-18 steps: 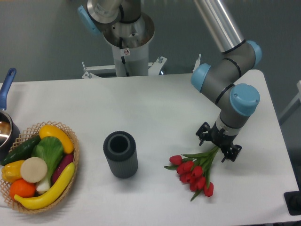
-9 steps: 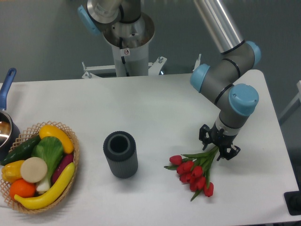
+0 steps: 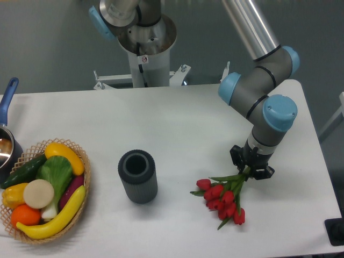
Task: Pick up the flowers from the table
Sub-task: 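Close the gripper around the tulip stems, then lift the tulip bunch up off the table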
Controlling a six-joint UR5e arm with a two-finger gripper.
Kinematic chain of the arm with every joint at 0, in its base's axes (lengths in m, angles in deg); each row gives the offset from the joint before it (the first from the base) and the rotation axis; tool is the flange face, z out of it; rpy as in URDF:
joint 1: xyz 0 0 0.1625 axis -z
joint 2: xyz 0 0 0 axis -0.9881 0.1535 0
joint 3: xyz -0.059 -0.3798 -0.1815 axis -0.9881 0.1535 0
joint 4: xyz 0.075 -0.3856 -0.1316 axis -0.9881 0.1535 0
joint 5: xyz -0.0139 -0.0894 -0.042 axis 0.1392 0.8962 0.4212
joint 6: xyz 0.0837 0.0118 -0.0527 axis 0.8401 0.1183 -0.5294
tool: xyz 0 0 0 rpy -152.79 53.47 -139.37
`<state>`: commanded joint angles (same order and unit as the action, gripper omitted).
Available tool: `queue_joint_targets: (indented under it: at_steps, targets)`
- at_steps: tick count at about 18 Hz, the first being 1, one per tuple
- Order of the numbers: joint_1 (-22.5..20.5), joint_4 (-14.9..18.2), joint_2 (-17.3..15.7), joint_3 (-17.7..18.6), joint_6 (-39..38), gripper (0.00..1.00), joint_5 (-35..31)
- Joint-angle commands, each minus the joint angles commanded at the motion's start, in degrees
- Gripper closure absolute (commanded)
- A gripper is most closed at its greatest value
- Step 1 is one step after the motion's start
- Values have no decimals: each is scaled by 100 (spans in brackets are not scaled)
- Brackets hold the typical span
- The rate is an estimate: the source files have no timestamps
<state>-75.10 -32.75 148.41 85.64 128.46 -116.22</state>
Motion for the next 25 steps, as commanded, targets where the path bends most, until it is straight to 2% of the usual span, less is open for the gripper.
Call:
queue_joint_targets:
  at_steps: [6,8,10,17,19,25]
  targets:
    - [-35,0,-87,-26,9,79,18]
    - [-53,18,-463,-26,0,79,52]
    - [-70,18,-649,-44,-26,79,192]
    - [-176,18,-1098,-448,-975,79,1616]
    - [-211,18,-1107,-562,-1150,79,1923]
    - [-597,18,-1423,-580,-1660,79,3294]
